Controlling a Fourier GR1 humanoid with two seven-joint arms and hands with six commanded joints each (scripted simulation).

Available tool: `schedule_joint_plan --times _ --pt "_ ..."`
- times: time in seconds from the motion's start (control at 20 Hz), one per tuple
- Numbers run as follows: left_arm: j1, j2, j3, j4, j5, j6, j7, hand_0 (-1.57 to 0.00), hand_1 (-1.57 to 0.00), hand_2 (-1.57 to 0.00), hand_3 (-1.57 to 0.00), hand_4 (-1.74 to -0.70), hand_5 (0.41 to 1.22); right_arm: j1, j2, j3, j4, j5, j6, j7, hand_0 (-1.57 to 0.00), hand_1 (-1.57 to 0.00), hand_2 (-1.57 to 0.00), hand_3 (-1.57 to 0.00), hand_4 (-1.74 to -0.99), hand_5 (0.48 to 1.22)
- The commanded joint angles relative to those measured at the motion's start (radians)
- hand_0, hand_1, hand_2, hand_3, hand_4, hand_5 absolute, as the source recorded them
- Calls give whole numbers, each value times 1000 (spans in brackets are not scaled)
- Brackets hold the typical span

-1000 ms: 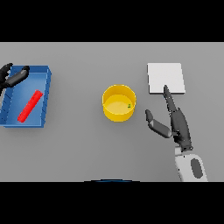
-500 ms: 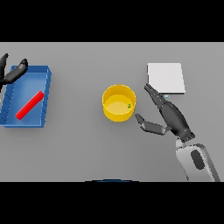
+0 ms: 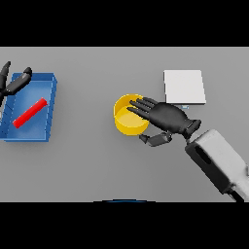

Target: Pick up the red beaker and tilt it to pour out 1 green nut into yellow bowl. Pick up the yellow bowl and place it on the metallic measuring scale.

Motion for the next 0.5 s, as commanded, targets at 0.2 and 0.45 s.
schedule_joint_plan --times 0.2,0.45 --pt "4 -3 7 5 10 -6 -10 0 1 1 1 -722 687 -107 14 92 122 71 70 -21 1 1 1 1 -1223 705" --pt "18 4 21 8 25 -15 -41 1 1 1 1 -724 687 -202 42 152 240 116 105 -39 1 1 1 1 -1239 705"
